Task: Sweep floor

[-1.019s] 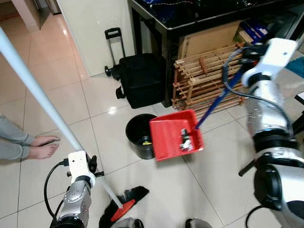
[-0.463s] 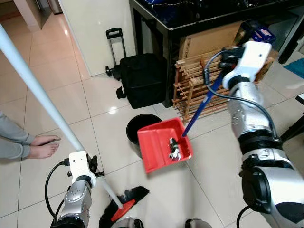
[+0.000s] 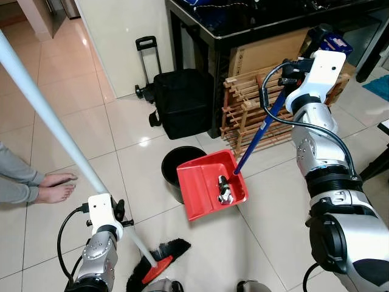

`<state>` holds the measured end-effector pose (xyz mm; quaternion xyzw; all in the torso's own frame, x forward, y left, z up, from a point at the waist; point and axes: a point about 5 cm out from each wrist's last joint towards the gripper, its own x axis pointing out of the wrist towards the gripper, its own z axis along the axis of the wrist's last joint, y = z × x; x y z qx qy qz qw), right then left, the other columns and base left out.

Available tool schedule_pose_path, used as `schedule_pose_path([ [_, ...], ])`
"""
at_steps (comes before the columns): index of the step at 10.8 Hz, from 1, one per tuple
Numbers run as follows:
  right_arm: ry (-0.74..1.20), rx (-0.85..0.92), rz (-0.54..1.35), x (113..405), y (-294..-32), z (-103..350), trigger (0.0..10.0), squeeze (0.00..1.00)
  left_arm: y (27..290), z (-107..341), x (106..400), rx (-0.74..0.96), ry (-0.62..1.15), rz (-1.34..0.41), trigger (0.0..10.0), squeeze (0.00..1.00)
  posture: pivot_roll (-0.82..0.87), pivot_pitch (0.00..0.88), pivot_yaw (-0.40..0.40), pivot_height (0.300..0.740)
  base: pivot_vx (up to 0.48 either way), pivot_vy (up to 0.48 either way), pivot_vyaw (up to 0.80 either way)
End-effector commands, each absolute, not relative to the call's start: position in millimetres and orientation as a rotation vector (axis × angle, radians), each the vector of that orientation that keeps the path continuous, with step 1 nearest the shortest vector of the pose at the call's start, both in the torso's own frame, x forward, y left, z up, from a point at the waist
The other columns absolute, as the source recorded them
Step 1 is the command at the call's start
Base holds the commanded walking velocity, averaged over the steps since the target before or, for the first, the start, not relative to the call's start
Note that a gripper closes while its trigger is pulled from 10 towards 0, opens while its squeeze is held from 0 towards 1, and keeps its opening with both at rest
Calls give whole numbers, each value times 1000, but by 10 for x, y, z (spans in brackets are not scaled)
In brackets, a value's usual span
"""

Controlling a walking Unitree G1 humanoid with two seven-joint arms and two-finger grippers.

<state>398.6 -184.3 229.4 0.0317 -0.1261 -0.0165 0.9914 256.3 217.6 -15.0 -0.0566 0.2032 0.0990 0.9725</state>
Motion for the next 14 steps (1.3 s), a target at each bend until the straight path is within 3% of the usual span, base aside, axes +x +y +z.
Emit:
schedule_pose_path([
  [1, -297, 45, -34, 3972, -1872, 2405, 10000, 0, 2177, -218, 2508, -119, 454, 211, 10000, 0, -150, 61, 87, 740, 0, 0, 0],
  [6, -295, 44, -40, 3970, -1883, 2399, 10000, 0, 2184, -218, 2508, -121, 454, 214, 10000, 0, -150, 62, 88, 740, 0, 0, 0],
  [9, -289, 35, -97, 3951, -2044, 2358, 10000, 0, 2186, -218, 2509, -123, 455, 215, 10000, 0, -153, 61, 91, 740, 0, 0, 0],
  [14, -304, 101, -32, 4024, -1727, 2429, 10000, 0, 2193, -209, 2512, -120, 450, 217, 10000, 0, -134, 60, 92, 740, 0, 0, 0],
])
